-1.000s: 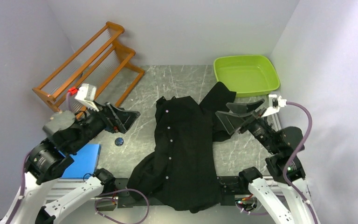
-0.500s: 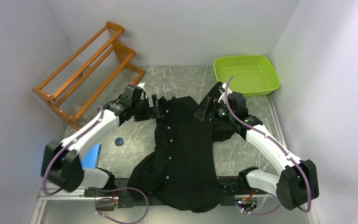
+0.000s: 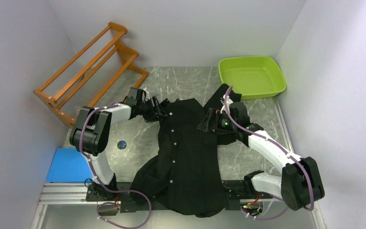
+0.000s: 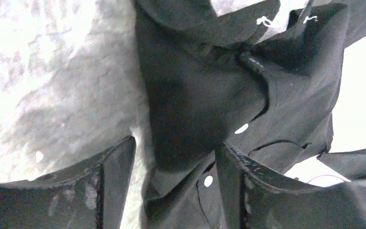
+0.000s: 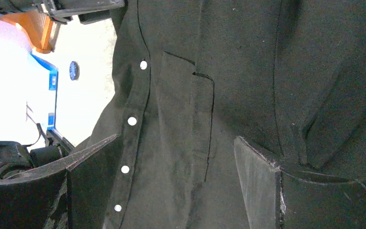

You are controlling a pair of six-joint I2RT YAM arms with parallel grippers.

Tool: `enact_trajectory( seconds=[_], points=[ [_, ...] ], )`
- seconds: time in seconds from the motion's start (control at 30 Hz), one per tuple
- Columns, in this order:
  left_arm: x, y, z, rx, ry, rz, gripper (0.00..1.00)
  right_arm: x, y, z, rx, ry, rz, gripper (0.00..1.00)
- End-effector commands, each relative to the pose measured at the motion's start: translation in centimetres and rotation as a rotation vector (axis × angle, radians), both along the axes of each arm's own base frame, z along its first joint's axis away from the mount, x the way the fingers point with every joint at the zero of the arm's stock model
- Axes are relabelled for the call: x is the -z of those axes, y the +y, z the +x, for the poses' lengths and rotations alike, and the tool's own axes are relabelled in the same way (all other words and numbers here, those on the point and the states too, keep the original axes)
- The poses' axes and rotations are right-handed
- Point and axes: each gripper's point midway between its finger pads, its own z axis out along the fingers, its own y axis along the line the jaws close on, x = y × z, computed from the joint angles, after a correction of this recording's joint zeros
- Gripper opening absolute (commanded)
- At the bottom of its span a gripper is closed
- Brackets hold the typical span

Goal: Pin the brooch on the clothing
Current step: Flatten out the clothes at the center of the board.

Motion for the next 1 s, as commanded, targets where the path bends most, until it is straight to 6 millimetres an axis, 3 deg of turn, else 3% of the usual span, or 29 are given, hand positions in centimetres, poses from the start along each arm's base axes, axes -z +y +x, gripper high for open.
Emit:
enact_trajectory(
  seconds=[0.0,0.07,0.17,0.2,0.33,0.47,0.53,0.57,0.67,0.73,0.8,0.83,0.9,0.93,0.97],
  points=[
    [-2.5,-2.6,2.5,0.071,-0.131,-0.147,0.6,-1.2,0.2,1.1,-0.017,-0.081,0.013,0.9],
    [-2.8,-2.9,2.8,0.076,-0.153,-0.179,0.43,-1.4,0.1,1.2,-0.014,-0.091,0.004,0.9],
    [-4.0,-2.3,3.1,0.055,-0.176,-0.172,0.07,-1.9,0.0,1.4,-0.017,-0.101,-0.007,0.9],
    [-4.5,-1.7,3.0,0.039,-0.177,-0.144,0.03,-2.1,-0.1,1.5,-0.018,-0.104,-0.009,0.9],
    [-7.2,3.2,1.9,-0.067,-0.198,0.126,0.03,-2.9,-0.3,1.4,-0.011,-0.127,-0.013,0.91],
    [-13.8,7.8,-0.1,-0.17,-0.285,0.317,0.03,-3.9,-0.8,1.3,0.009,-0.161,-0.023,0.91],
    [-17.2,8.0,-1.0,-0.181,-0.341,0.341,0.03,-4.3,-1.3,1.3,0.024,-0.182,-0.035,0.91],
    [-18.4,7.4,-1.3,-0.171,-0.371,0.34,0.03,-4.5,-1.5,1.4,0.034,-0.192,-0.043,0.91],
    [-20.4,2.2,-2.2,-0.069,-0.444,0.315,0.03,-5.1,-2.1,1.5,0.056,-0.217,-0.064,0.91],
    [-20.2,-2.3,-2.7,0.035,-0.448,0.279,0.03,-5.5,-2.5,1.6,0.075,-0.23,-0.074,0.91],
    [-19.5,-7.1,-3.3,0.164,-0.436,0.234,0.09,-5.7,-3.0,1.7,0.099,-0.24,-0.086,0.91],
    [-19.2,-9.0,-3.6,0.231,-0.441,0.219,0.2,-5.9,-3.2,1.7,0.111,-0.245,-0.091,0.91],
    [-18.9,-12.0,-4.3,0.319,-0.472,0.228,0.6,-6.2,-3.9,1.5,0.139,-0.261,-0.1,0.92],
    [-19.2,-12.5,-4.5,0.327,-0.487,0.236,0.74,-6.2,-4.1,1.4,0.151,-0.266,-0.105,0.92],
    [-19.4,-12.7,-4.5,0.329,-0.493,0.232,0.82,-6.3,-4.3,1.3,0.158,-0.274,-0.109,0.92]
  ],
)
